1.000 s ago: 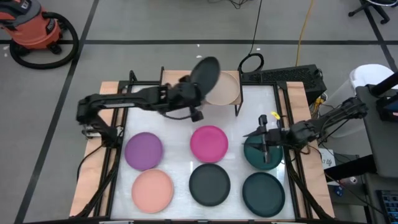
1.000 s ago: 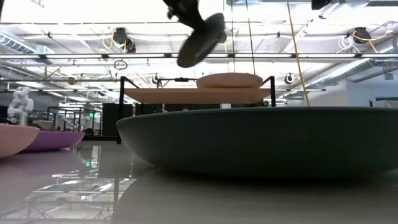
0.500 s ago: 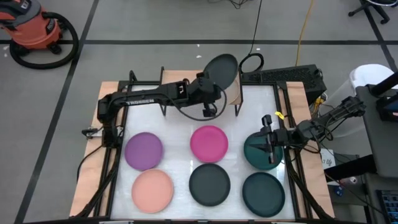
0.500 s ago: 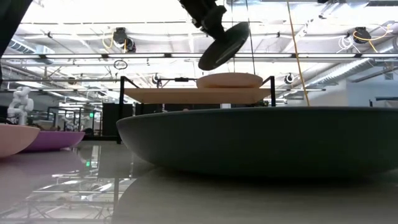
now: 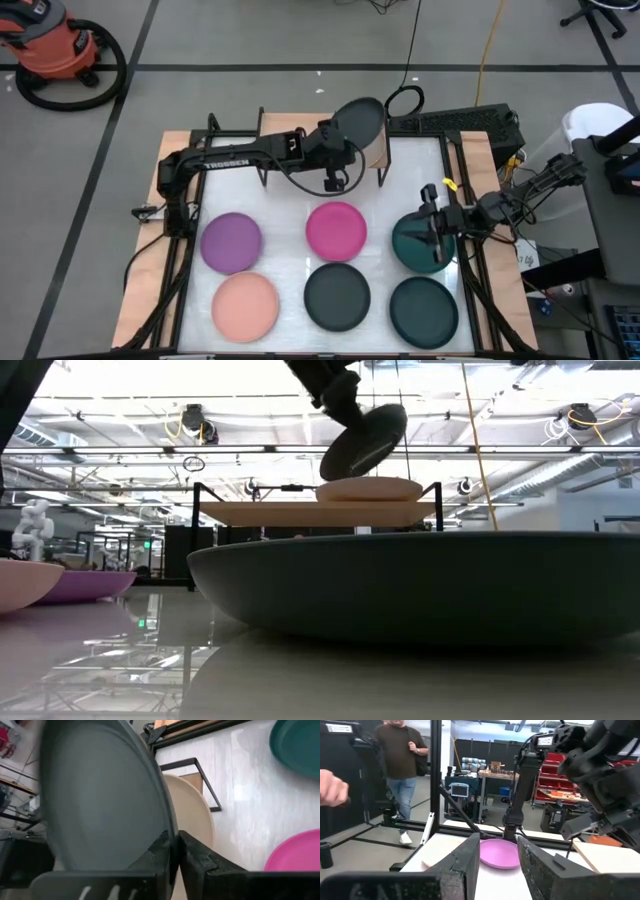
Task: Place and stack plates onto a shelf
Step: Stack the top black plate on top of the light brown plate on the shelf, then stack the top dark green plate on top of the black plate on the shelf
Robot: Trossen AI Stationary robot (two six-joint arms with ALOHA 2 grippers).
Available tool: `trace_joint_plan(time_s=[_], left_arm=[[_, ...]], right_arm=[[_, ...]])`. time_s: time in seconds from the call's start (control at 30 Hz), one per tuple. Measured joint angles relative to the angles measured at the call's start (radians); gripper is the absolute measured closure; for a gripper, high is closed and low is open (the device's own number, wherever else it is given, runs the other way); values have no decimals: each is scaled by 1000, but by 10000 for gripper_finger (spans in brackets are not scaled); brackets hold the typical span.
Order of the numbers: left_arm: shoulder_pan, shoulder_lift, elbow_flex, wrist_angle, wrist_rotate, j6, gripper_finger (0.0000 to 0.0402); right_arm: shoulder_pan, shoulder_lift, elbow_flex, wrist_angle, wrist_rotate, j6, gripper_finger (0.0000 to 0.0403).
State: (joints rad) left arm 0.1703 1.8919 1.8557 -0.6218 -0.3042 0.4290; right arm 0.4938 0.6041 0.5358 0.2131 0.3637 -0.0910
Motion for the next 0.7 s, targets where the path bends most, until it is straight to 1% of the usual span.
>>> trace_joint_plan(time_s=[0.17, 0.27, 0.4, 0.53, 0.7], left_arm=[[0, 0, 0, -11, -5, 7, 311], [0, 0, 0, -10, -29, 7, 277], [-3, 0, 0, -14, -69, -7, 242], [-34, -10, -1, -83, -93, -25, 226], [-127, -39, -2, -270, -92, -77, 225]], right_arm=[[6, 0, 0, 0, 0, -1, 289], [6, 0, 0, 0, 0, -1, 289], [6, 0, 0, -1, 0, -1, 289], [6, 0, 0, -16, 0, 0, 289], [6, 0, 0, -17, 0, -19, 289]])
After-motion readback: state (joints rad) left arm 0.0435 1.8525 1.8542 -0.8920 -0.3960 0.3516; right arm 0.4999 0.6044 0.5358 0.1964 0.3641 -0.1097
